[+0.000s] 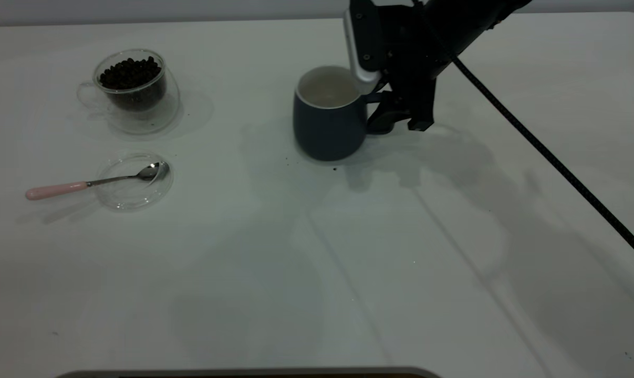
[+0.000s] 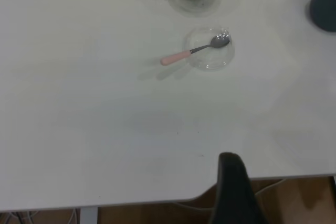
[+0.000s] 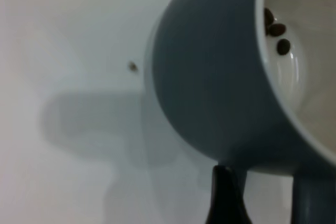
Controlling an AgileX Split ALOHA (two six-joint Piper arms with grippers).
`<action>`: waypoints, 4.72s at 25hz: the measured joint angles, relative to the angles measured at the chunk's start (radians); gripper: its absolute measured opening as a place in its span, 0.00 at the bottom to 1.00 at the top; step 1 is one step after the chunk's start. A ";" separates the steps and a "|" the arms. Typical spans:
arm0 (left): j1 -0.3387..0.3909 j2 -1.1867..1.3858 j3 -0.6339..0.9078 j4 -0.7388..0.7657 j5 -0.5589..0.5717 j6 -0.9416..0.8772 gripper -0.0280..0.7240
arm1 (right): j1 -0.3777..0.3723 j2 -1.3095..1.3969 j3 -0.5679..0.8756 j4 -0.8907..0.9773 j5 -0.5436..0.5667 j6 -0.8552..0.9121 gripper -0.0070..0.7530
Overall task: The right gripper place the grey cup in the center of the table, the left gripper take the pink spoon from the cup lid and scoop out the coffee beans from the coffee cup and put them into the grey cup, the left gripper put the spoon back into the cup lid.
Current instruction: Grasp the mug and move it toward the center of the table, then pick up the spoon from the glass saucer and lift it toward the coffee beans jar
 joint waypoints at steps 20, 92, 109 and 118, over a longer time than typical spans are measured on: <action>0.000 0.000 0.000 0.000 0.000 0.000 0.73 | -0.039 -0.276 0.180 -0.102 0.230 0.443 0.72; 0.000 0.000 0.000 0.000 0.000 -0.004 0.73 | -0.413 -2.417 1.071 -0.845 0.760 2.153 0.72; 0.000 0.774 -0.124 0.269 -0.353 -0.394 0.70 | -0.413 -2.417 1.071 -0.845 0.760 2.153 0.72; 0.126 1.313 -0.221 0.384 -0.528 -0.554 0.70 | -0.413 -2.417 1.071 -0.845 0.760 2.153 0.72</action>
